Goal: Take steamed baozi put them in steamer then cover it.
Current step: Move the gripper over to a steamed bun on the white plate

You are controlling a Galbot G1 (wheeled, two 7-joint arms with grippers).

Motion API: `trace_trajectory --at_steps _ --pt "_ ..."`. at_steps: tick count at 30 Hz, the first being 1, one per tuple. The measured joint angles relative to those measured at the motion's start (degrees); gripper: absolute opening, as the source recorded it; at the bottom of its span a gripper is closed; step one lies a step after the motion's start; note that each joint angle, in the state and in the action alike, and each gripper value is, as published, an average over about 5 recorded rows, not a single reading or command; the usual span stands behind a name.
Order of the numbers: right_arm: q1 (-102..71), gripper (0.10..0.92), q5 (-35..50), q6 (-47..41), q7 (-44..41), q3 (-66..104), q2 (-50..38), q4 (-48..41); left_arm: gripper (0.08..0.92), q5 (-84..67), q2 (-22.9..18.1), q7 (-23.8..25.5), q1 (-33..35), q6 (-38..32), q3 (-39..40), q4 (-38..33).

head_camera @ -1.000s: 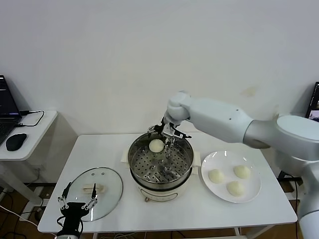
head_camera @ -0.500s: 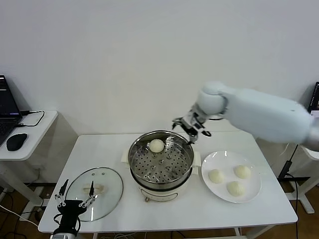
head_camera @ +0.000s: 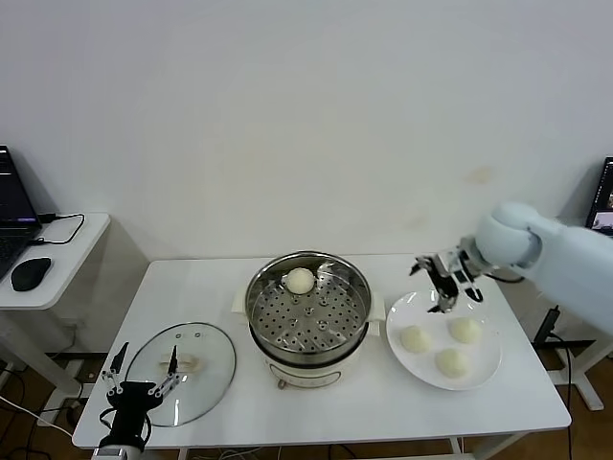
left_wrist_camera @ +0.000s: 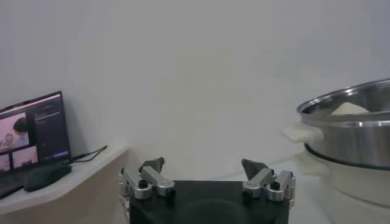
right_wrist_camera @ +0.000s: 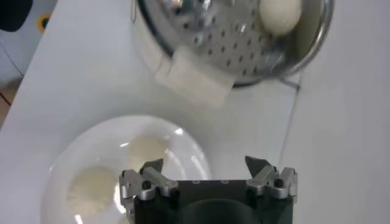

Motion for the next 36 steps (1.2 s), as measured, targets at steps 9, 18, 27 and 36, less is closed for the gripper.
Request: trace_trajectory --at_steps 9,18,27,36 --pt "-11.06 0.823 -4.27 -0.62 0.67 6.85 0.63 -4.31 0.823 -0.13 0.02 0.2 0.1 0.46 -1.16 0.01" --pt "-15.27 0.823 -5.98 -0.3 1.43 9.39 4.59 -8.65 0.823 -0.48 0.22 0.26 -0.26 0.43 -2.05 0.83" --pt "-17.4 0.823 -6.92 -0.8 2.09 10.36 8.61 -11.75 0.823 -0.49 0.25 0.29 -0.23 0.23 -2.47 1.21" --pt "-18.37 0.806 -7.71 -1.37 2.38 11.01 11.29 -14.02 0.823 -0.44 -0.01 0.29 -0.28 0.15 -2.44 1.19"
